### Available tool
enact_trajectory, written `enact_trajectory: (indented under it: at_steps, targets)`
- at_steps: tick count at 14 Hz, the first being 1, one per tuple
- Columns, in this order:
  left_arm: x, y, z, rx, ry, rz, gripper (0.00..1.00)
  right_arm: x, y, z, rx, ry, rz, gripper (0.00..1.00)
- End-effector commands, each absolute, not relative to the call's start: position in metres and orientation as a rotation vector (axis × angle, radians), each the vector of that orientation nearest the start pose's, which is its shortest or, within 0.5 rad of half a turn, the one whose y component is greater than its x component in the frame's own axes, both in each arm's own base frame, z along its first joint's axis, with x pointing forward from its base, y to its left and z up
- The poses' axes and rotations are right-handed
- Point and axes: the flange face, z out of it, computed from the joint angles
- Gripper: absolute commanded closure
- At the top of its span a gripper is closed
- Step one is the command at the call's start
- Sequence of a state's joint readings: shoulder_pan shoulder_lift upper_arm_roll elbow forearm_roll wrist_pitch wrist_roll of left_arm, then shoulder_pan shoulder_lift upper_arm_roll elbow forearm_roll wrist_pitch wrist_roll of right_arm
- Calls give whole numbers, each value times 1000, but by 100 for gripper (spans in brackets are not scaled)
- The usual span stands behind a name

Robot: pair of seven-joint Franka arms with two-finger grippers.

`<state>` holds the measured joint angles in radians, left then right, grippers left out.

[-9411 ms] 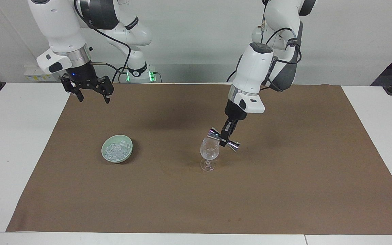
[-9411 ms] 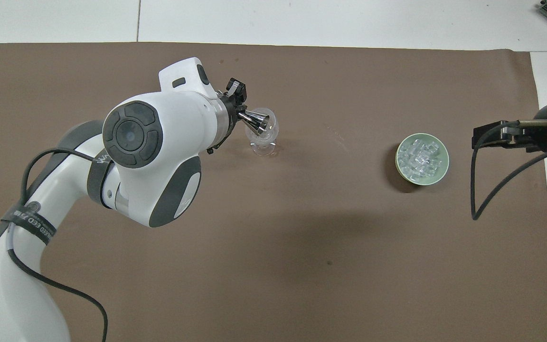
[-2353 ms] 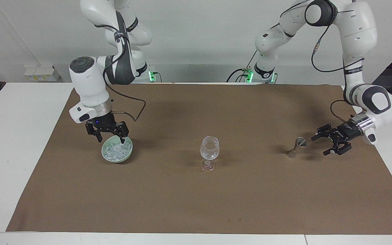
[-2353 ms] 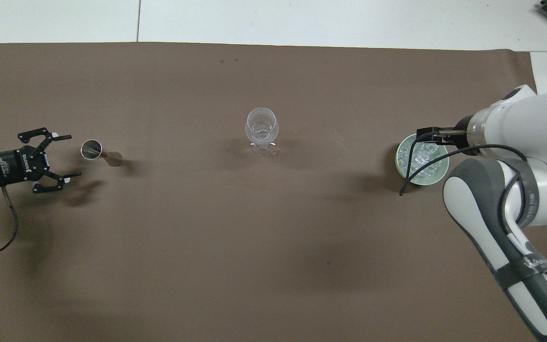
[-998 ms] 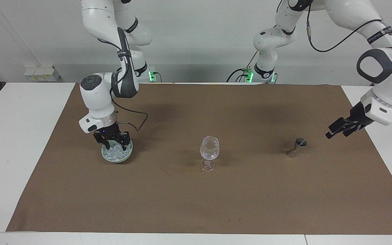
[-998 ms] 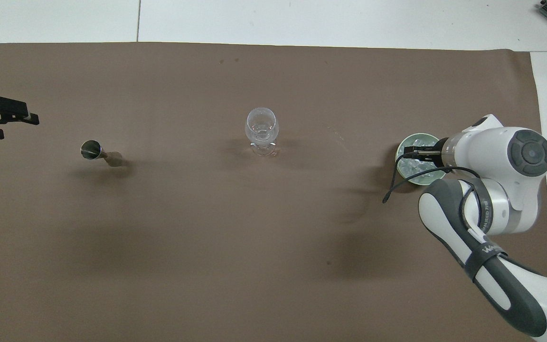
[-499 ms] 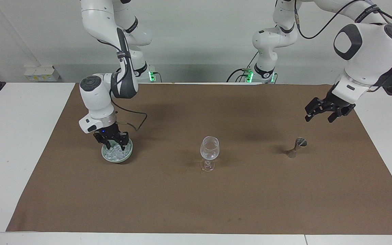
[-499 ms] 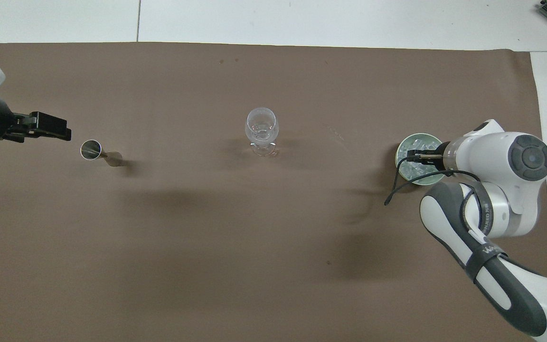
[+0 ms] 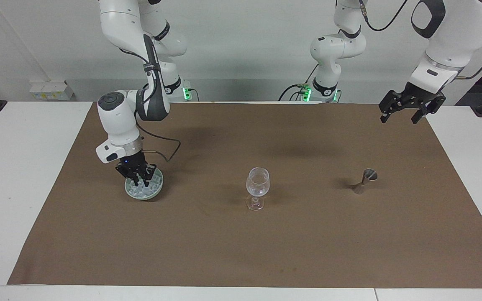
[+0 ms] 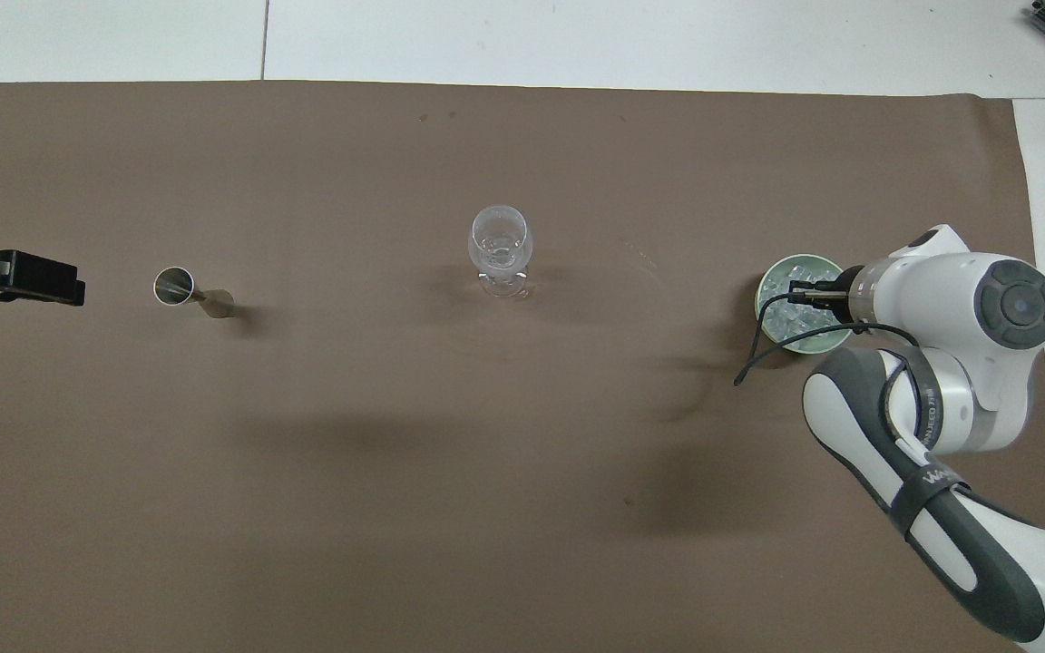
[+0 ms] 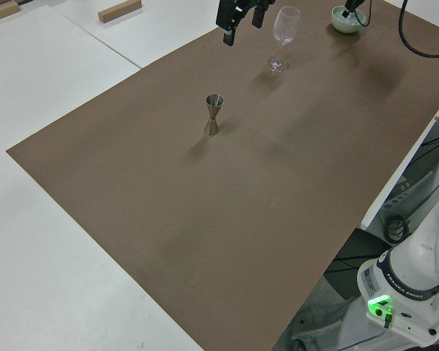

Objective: Pour wine and add ice with both arms
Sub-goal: 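Withdraw the left gripper while the right gripper grasps the ice bowl, then lift the ice bowl with the right gripper and carry it over the glass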

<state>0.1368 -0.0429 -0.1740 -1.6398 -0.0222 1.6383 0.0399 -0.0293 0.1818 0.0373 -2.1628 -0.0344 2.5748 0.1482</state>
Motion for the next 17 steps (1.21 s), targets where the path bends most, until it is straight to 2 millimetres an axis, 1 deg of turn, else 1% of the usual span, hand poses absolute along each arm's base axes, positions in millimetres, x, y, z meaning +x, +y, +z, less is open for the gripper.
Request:
enact_trajectory:
  at_steps: [1, 2, 4, 5, 6, 8, 9, 11, 13, 14, 16, 17]
  targets:
    - [543, -18, 624, -3150, 122, -52, 0, 579, 3, 345, -3110, 210, -406, 98]
    - [539, -18, 626, -3149, 122, -28, 0, 581, 4, 347, -3108, 208, -415, 100]
    - [522, -17, 641, -3145, 118, 6, 0, 585, 4, 356, -3104, 206, -441, 100]
    - [516, -18, 643, -3146, 116, 35, 0, 588, 4, 366, -3099, 208, -465, 100]
    - [513, -20, 644, -3156, 113, 53, 0, 591, 4, 370, -3097, 209, -477, 100]
    - [513, -28, 644, -3197, 125, 60, 0, 595, 4, 379, -3092, 208, -498, 100]
    - [512, -34, 644, -3198, 145, 59, 0, 595, 5, 385, -3095, 207, -489, 100]
    - [513, -37, 644, -3204, 153, 56, 0, 600, 6, 406, -3106, 212, -445, 100]
    - [513, -38, 645, -3206, 163, 46, 0, 603, 6, 422, -3107, 213, -445, 100]
    - [513, -35, 646, -3207, 156, 36, 0, 605, 8, 428, -3103, 208, -459, 100]
    - [514, -22, 648, -3209, 112, 32, 0, 608, 15, 444, -3088, 205, -480, 100]
    - [514, -17, 647, -3210, 100, 39, 0, 610, 19, 448, -3086, 213, -472, 100]
